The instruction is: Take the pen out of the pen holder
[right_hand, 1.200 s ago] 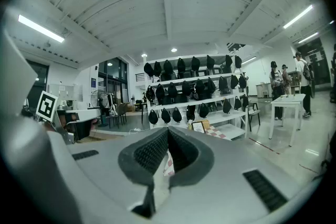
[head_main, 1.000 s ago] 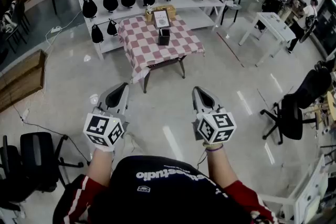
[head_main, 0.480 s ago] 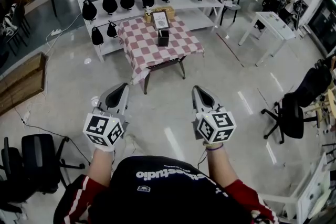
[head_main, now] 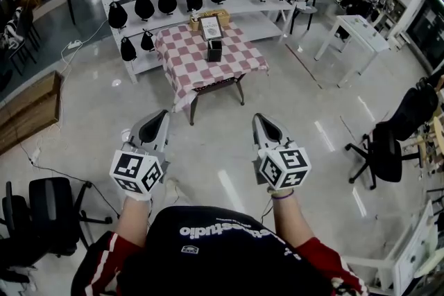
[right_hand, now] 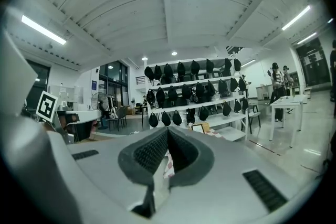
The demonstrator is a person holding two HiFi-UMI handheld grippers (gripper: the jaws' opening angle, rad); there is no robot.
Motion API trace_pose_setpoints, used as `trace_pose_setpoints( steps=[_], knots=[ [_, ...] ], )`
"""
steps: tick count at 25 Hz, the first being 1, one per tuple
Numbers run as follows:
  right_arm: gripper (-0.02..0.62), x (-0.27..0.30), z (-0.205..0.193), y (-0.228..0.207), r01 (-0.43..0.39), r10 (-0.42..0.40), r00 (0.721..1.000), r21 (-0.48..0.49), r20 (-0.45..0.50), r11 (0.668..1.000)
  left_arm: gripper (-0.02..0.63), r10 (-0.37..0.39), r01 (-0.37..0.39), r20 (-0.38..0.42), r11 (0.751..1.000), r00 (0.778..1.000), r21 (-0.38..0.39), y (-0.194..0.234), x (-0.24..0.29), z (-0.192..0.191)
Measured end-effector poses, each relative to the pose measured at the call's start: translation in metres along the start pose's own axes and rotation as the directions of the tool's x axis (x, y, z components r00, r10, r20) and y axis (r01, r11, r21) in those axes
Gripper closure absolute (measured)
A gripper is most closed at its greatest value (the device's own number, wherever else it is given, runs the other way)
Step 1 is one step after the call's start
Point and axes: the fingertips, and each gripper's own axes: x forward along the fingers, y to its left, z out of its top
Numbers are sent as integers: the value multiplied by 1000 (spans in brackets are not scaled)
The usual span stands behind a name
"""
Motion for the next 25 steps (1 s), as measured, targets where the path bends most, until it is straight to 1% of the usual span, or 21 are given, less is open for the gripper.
trace_pose_setpoints(
  steps=[7,13,19,22,25],
  knots=[
    [595,-6,-5,-6,-1,1,1000,24,-6,1000,601,-11,11,-14,1000,1000,0,-9,1,-3],
    [595,-2,-10,-10,0,1,1000,35,-21,999,601,-22,22,-18,1000,1000,-3,-8,11,-6],
    [595,11,-9,-25,26,-25,999,39,-22,999,601,-51,50,-21,999,999,-11,-1,37,-13],
    [595,25,-9,-32,37,-35,999,35,-32,999,601,-59,59,-13,998,998,-6,7,53,-11],
    [595,39,-7,-37,44,-42,998,33,-43,998,601,-64,64,-21,998,998,-9,18,67,-14]
  ],
)
